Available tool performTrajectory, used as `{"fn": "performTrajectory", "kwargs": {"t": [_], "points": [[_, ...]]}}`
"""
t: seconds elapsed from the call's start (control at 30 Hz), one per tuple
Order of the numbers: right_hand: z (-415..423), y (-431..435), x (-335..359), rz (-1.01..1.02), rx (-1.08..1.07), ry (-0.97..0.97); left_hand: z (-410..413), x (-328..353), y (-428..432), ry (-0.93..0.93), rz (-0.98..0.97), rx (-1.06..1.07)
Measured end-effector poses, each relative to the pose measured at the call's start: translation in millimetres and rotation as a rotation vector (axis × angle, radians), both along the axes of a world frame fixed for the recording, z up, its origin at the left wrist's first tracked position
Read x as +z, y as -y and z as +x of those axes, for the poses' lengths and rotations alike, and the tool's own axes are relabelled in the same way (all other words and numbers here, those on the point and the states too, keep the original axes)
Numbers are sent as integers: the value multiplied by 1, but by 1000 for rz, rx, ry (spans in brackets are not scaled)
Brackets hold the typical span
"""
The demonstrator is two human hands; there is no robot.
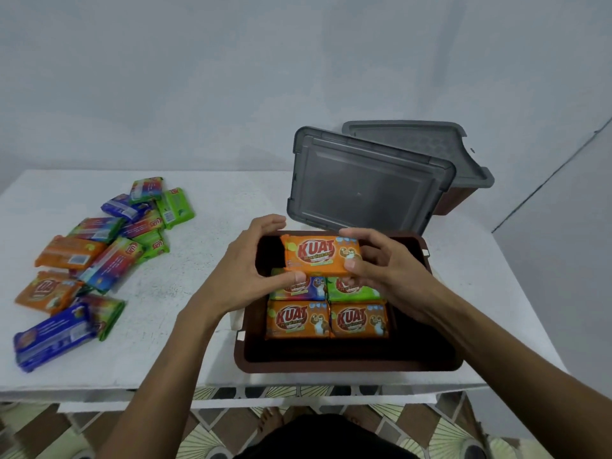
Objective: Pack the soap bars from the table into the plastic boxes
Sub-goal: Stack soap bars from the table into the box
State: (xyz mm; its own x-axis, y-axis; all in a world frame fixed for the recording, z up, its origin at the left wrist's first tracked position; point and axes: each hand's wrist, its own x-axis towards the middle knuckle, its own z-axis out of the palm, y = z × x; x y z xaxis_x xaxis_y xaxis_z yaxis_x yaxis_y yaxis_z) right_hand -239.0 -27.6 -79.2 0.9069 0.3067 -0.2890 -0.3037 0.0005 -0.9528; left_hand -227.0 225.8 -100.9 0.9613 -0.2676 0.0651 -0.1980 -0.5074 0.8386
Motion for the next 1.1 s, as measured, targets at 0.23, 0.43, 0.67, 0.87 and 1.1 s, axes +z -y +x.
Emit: {"fn": "performTrajectory", "kwargs": {"t": [0.23,0.43,0.67,0.87,1.1], "points": [[-16,37,-6,-521,128,2,-2,-27,-12,233,277,88],[-21,41,-25,-665,223,-74,-3,-36,-8,290,328,98],[-28,29,-39,-915,300,56,-4,-39,-6,270,389,129],[-34,19,-50,-1212,416,224,-4,-39,-5,284,406,140],[-25,15,-48,-1156,419,197,-4,-40,-4,301,391,140]]}}
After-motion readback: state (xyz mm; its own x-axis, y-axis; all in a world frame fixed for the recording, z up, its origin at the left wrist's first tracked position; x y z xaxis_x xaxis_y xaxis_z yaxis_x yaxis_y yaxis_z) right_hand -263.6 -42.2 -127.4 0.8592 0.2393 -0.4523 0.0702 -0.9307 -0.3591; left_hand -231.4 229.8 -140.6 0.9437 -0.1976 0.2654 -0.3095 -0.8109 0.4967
